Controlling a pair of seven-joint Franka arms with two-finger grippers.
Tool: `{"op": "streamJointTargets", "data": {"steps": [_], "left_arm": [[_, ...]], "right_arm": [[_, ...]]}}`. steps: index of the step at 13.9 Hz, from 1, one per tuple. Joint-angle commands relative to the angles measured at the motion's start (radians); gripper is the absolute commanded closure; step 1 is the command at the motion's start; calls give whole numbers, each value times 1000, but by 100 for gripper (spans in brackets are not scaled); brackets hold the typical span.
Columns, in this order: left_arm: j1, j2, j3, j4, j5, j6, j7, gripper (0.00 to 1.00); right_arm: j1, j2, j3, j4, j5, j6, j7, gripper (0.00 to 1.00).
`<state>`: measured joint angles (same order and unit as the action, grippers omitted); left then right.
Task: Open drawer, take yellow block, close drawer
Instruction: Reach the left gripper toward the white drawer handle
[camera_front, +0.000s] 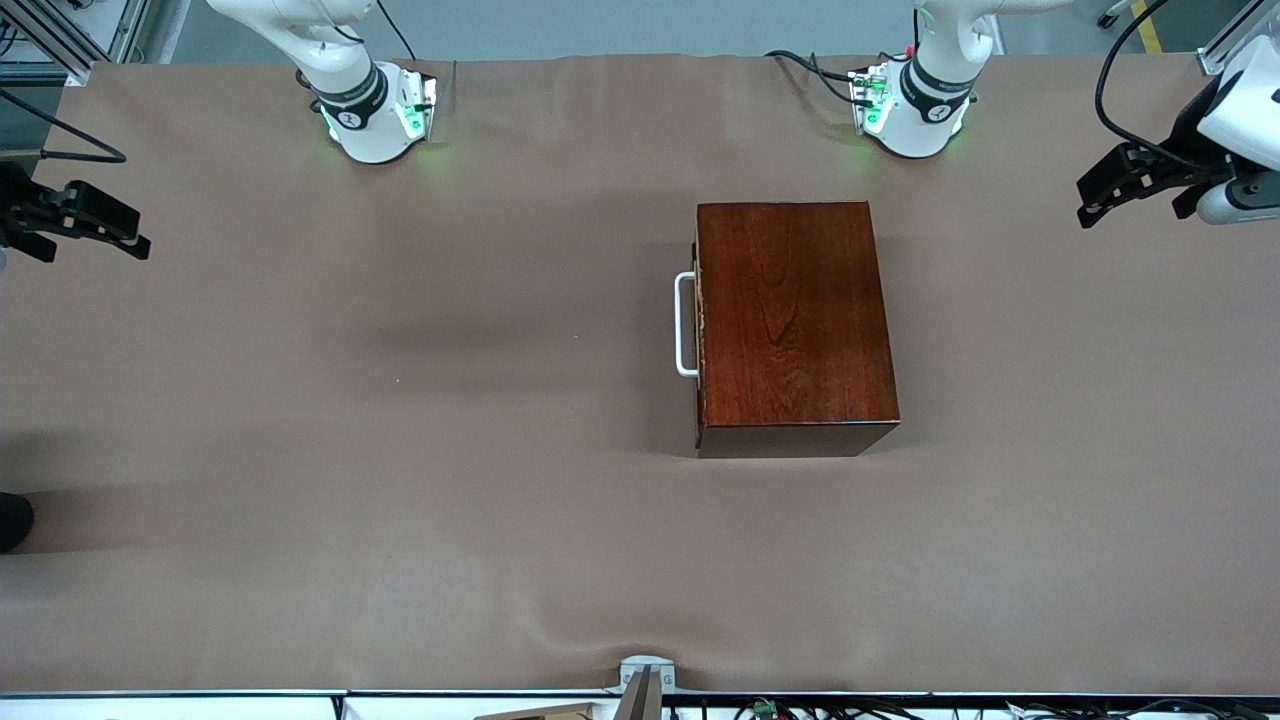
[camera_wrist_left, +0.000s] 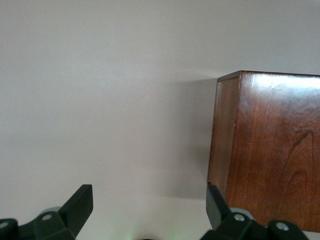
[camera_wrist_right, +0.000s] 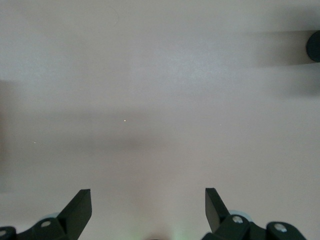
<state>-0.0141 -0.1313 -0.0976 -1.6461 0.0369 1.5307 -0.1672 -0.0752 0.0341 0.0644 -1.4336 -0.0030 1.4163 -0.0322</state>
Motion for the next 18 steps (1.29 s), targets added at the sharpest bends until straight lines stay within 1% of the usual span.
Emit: {"op": "streamJointTargets", "data": {"steps": [1,6,9,10,11,12,13,14,16,18], "left_arm": [[8,7,-4,20,-23,-9,18,0],[-1,10,-8,29,-23,-9,9,0],[-43,79,-83,86,-22,-23,-11,0],[-43,106,-120,100,-20,-23,-46,0],[-46,142,-167,132,-22,-23,-82,0],[-55,204,-219,169,-22,-23,-107,0],[-73,278,-262,225,-14,-21,-147,0],[-111,345,-275,279,-11,-21,-217,0],[-223,445,-264,359,6,-9,-349,0],[-334,522,-257,394,95,31,-382,0]], "right_arm": [[2,-11,2,1,-5,6,-9,0],[0,-11,5,1,-5,4,-9,0],[-3,-11,2,7,-6,0,-8,0],[-9,-11,0,7,-8,0,-8,0],[-11,-11,0,10,-14,0,-8,0],[-9,-11,-1,13,-12,0,-6,0],[-8,-11,-1,13,-8,0,-5,0],[-6,-11,-1,13,-8,1,-5,0],[-6,-11,0,13,-6,1,-5,0],[-8,-11,0,13,-5,3,-5,0]]}}
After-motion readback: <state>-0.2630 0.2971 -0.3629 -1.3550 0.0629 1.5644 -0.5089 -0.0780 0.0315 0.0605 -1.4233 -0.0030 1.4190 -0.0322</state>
